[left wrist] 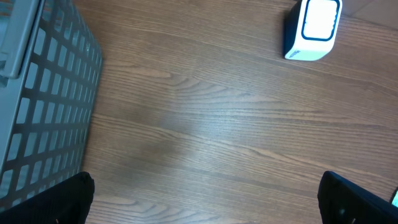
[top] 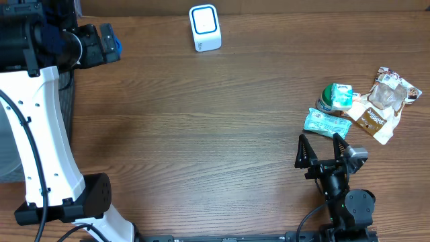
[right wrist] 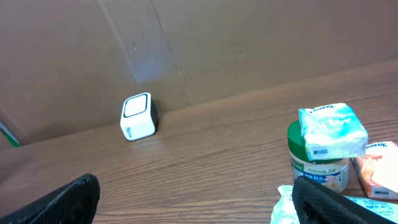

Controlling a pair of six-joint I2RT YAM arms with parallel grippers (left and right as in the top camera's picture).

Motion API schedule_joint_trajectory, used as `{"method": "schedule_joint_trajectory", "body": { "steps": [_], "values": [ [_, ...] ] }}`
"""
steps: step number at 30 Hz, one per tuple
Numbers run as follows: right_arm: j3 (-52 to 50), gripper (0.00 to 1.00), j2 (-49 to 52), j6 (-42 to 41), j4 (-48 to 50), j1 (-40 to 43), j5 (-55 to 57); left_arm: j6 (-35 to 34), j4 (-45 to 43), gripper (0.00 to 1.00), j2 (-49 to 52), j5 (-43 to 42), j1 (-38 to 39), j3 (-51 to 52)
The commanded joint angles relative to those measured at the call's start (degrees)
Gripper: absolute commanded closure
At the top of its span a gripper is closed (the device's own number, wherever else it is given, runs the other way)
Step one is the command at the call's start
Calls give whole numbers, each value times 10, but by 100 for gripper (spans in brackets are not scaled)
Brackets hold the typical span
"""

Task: Scan the item barcode

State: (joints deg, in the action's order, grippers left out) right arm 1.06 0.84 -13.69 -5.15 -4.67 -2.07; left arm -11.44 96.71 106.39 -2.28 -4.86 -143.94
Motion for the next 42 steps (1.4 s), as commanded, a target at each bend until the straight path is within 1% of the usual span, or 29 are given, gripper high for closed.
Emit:
{"method": "schedule_joint_trajectory", "body": {
  "steps": [1, 33, 38, 42],
  "values": [
    [-6, 0, -7, 1, 4, -5, 7, 10, 1, 1, 2, 4, 4, -5],
    [-6, 0, -7, 1, 4, -5, 7, 10, 0, 0, 2, 4, 4, -5],
    [-6, 0, -7, 1, 4, -5, 7, 10, -3, 0, -14, 4, 4, -5],
    [-6, 0, -7, 1, 4, -5, 7, 9, -29, 0, -45, 1, 4, 6]
  ]
}}
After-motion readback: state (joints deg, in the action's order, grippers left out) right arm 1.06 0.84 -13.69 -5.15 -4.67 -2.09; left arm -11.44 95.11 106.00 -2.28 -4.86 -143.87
